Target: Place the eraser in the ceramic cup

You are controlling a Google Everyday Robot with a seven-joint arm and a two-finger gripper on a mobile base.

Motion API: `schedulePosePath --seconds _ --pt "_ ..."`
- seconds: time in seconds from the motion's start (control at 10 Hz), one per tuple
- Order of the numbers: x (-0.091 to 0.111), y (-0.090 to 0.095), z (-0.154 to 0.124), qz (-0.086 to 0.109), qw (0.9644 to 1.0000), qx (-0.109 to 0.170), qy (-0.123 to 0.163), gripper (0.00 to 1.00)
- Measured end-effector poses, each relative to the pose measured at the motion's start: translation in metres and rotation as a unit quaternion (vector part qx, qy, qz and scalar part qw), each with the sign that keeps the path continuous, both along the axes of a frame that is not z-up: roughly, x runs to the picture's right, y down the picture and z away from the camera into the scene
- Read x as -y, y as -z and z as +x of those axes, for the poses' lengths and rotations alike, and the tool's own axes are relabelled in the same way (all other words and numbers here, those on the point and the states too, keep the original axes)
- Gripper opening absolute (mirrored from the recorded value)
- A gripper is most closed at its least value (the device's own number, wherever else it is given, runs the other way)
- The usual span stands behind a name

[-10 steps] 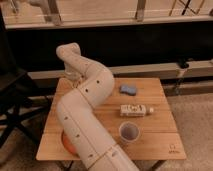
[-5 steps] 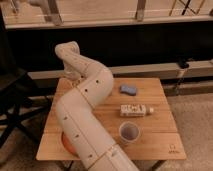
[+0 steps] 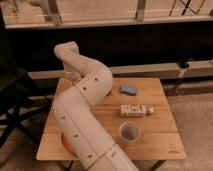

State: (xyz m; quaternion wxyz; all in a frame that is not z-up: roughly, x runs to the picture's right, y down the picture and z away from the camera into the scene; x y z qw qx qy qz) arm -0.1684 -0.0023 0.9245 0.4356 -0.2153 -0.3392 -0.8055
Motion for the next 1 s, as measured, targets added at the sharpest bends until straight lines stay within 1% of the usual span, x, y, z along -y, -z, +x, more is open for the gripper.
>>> schedulePosePath --seconds 0.1,0.2,0.3,0.4,0.5,0.6,0.8,1.0 --pt "-0.005 0.0 0.005 0.007 1.0 0.0 0.002 0.48" --pt "-0.012 0.001 0.011 0.015 0.9999 -0.001 0.001 0.61" --pt "-0.016 0.002 0.013 0.02 0.9998 0.0 -0.001 0.71" --pt "-0.023 0.002 0.015 0.022 0.9997 0.0 -0.003 0.78" --pt "-0.031 0.004 0.016 0.025 0.9997 0.0 -0.007 0.8" --pt "-0.036 0.005 0.019 0.031 0.9994 -0.001 -0.016 0.8" --pt "-0.045 0.008 0.023 0.049 0.9983 -0.003 -0.03 0.8" --pt "-0.052 0.013 0.026 0.086 0.995 0.001 -0.052 0.8"
